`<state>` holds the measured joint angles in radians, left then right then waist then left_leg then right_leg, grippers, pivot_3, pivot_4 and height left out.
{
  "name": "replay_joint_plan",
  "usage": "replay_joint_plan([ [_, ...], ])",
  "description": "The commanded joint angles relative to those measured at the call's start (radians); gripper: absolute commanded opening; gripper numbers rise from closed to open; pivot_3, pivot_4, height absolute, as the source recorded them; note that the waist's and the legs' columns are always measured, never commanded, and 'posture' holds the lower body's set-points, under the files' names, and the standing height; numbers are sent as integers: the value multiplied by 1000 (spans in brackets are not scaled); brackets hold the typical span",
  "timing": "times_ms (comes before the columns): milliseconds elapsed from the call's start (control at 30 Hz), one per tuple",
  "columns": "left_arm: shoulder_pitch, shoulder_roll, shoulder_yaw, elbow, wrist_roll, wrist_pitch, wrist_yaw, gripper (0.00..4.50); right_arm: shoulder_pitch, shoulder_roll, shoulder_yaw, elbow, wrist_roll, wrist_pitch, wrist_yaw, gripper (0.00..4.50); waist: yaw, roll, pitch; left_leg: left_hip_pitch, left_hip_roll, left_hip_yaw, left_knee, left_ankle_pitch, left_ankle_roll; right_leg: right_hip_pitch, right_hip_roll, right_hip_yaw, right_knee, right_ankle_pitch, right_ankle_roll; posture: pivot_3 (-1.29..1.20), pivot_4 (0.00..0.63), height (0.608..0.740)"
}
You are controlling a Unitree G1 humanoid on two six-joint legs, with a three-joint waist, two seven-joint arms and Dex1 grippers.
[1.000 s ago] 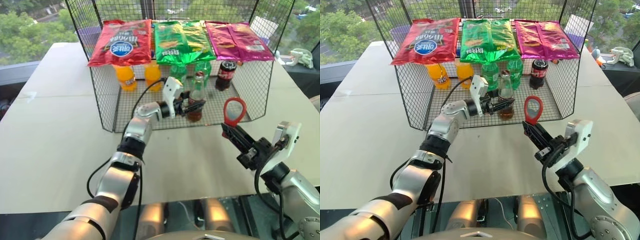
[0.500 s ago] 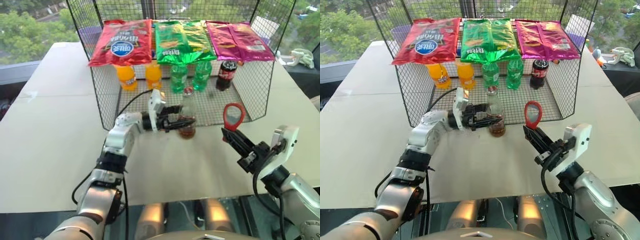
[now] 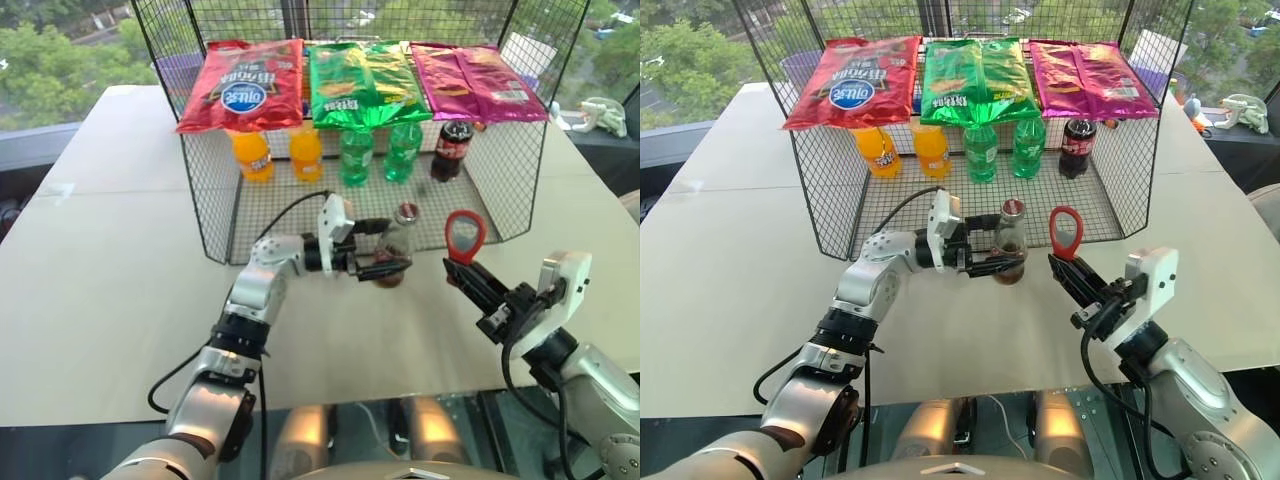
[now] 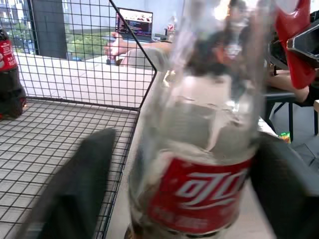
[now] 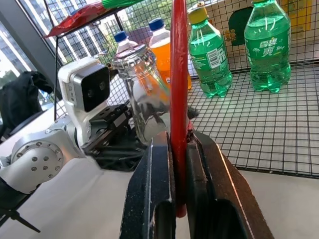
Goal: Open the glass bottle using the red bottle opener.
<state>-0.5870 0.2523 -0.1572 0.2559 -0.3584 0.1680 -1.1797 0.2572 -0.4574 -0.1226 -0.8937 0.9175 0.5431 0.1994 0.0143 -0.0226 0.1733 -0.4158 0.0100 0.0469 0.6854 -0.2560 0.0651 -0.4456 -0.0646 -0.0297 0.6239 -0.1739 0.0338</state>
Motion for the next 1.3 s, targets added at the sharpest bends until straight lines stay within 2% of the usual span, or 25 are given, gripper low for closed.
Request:
replay_joint_plan([
  [33, -14, 3, 10, -58, -31, 2, -19, 4419, -3, -4, 5, -18, -23, -17, 10, 0, 0, 0, 0, 0, 0, 0, 0, 0, 0, 0, 0, 0, 0, 0, 0, 0, 150, 740],
  [667, -57, -1, 17, -41, -54, 42, -26, 4419, -88, -41, 25, -3, -233, -19, 16, 0, 0, 0, 0, 0, 0, 0, 0, 0, 0, 0, 0, 0, 0, 0, 0, 0, 150, 740],
  [700, -58, -2, 17, -41, -56, 42, -26, 3893, -92, -44, 32, -1, -254, -20, 16, 0, 0, 0, 0, 0, 0, 0, 0, 0, 0, 0, 0, 0, 0, 0, 0, 0, 150, 740],
  [733, -58, -2, 17, -41, -58, 43, -27, 3639, -98, -46, 38, 0, -276, -22, 15, 0, 0, 0, 0, 0, 0, 0, 0, 0, 0, 0, 0, 0, 0, 0, 0, 0, 150, 740],
  [833, -58, -2, 17, -43, -61, 44, -30, 2323, -129, -63, 68, 6, -381, -33, 3, 0, 0, 0, 0, 0, 0, 0, 0, 0, 0, 0, 0, 0, 0, 0, 0, 0, 150, 740],
  [1000, -58, -2, 17, -44, -58, 43, -33, 2311, -210, -119, 175, 40, -618, -80, 7, 0, 0, 0, 0, 0, -1, 0, 0, 0, 0, 0, 0, 0, 0, 0, 0, 0, 150, 740],
  [1300, -61, 1, 3, -45, -49, 34, -51, 2311, -312, -127, 277, 148, -861, -216, 54, 0, 0, 0, 0, 0, -1, 0, 0, 0, 0, 0, 0, 0, 0, 0, 0, 0, 150, 740],
])
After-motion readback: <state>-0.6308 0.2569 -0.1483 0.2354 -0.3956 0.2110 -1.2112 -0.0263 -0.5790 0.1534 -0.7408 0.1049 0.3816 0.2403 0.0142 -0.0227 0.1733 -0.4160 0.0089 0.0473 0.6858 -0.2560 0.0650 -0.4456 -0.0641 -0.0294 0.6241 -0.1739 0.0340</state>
